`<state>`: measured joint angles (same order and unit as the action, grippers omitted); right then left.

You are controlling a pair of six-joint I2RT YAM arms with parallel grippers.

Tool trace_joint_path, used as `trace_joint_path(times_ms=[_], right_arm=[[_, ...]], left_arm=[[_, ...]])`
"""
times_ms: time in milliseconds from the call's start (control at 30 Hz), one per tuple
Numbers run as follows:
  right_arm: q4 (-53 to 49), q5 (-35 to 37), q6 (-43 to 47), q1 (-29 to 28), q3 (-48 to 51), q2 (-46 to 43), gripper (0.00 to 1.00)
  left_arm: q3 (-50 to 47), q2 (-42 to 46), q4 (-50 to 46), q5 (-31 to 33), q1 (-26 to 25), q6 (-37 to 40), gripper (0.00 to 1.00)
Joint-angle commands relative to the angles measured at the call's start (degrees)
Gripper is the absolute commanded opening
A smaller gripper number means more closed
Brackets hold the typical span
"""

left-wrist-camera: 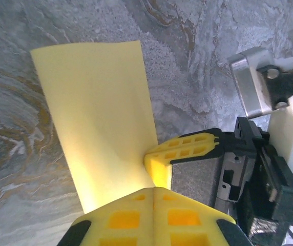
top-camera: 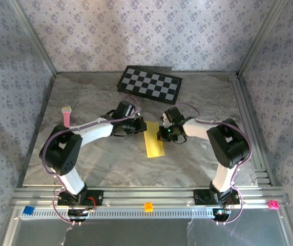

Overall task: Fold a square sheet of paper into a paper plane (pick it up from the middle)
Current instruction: First fold the square sheet of paper in half at the center of the table.

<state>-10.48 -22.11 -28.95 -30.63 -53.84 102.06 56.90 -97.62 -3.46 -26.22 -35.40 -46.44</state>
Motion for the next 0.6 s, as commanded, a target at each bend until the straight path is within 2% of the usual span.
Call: trace_joint_path(times_ms=[0,267,567], right_arm=[[-4.74,3.54,-0.58,-0.11,1.20,2.53,0.00],[-4.73,4.27,-0.93,-0.39,1.63,2.44,0.00],[-4.58,4.27,-1.02,-0.48,1.75,2.87,0.00]], left_arm=[[-1.14,-1.76,5.46,-4.30,-0.21,-1.98,0.00],[-1.95,-5.24,7.58,-5.61,-0.38,-2.65,0.00],[-3.19,-7.49,5.22,-1.74,-0.60,-0.84,0.00]])
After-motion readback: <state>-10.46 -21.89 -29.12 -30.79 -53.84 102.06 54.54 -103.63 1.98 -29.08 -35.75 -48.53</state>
